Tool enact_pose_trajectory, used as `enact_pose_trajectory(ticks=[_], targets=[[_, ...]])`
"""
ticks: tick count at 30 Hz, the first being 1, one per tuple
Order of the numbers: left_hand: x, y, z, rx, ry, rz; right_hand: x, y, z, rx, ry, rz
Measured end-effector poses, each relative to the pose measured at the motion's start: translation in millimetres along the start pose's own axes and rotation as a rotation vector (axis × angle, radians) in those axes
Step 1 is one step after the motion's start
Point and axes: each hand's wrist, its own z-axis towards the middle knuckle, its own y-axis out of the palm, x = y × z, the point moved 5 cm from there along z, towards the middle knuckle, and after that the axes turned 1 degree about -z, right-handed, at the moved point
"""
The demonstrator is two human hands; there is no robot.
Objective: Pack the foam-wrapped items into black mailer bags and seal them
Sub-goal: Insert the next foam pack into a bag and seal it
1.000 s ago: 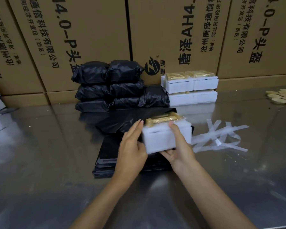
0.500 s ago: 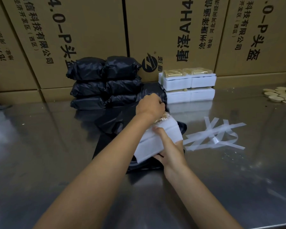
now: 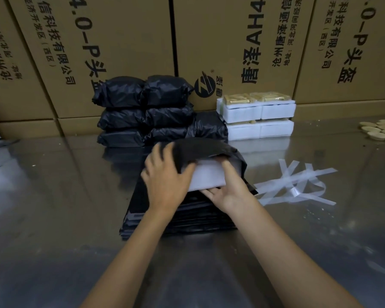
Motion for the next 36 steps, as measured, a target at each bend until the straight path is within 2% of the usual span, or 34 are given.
enact_pose_trajectory(ticks=[2, 3, 11, 16, 18, 21, 25, 29, 32, 36], targets=[[-23, 8, -5, -0.073, -0.243, -0.242, 5, 6, 0, 0.014, 0.009, 0.003], [-26, 11, -7, -0.065, -0.292, -0.291, 9, 10, -1, 0.02, 0.017, 0.003], [-28, 9, -1, 0.196, -0.396, -0.271, 19, 29, 5, 0.071, 0.017, 0.067], [-43, 20, -1, 0.189, -0.677, -0.434, 27, 29, 9, 0.09, 0.019, 0.118], [-46, 19, 1, 0.216, -0.648, -0.455, 30, 30, 11, 0.084, 0.027, 0.129], [-49, 9, 3, 0.289, -0.461, -0.439, 24, 32, 22, 0.09, 0.018, 0.157], [-44, -3, 7, 0.271, -0.199, -0.25, 13, 34, 44, 0.036, -0.067, 0.114], [-40, -6, 7, 0.26, -0.099, -0.164, 15, 16, 60, 0.0, -0.138, 0.094], [-35, -5, 3, 0.238, -0.037, -0.101, 10, 2, 70, 0.058, -0.103, -0.155], [-40, -6, 2, 0.235, -0.046, -0.012, 4, 1, 63, 0.076, 0.088, -0.659]])
